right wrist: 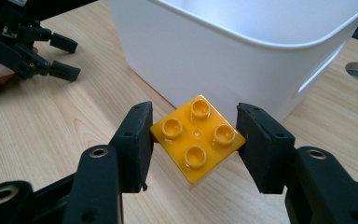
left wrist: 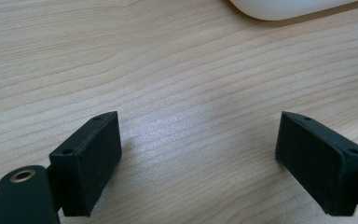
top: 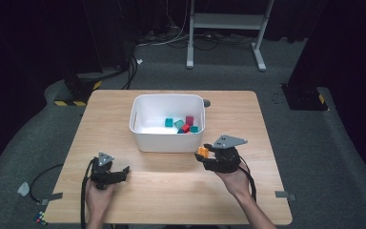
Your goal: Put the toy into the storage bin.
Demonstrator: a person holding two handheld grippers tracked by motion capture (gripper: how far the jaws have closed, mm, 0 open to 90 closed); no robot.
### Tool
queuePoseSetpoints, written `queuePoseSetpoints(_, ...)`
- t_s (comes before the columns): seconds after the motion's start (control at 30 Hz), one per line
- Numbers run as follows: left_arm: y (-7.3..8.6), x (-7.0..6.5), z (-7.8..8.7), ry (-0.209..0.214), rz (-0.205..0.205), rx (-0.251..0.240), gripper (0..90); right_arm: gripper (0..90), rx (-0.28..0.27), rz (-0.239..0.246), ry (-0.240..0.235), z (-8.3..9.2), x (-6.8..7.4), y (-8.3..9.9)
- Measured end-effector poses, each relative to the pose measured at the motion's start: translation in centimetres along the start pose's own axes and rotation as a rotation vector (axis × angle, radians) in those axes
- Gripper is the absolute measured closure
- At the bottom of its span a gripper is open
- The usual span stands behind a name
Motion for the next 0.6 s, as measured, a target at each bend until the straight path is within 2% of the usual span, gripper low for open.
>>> queuePoseSetpoints(0.6,0.0,0.0,0.0,0.000,0.000,0.000,14.5,47.4,-0.010,-0.003,-0.011,0.6,-0.3,-1.8)
Point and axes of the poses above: each handheld gripper's, and its own axes: z roughly backward along the jaws, y roughly out of its underside, x roughly to its left, the point moved 6 cm from there along -z, roughly forward along the jaws, and after that the axes turned 4 degrees about -z, right-handed, at the moved point
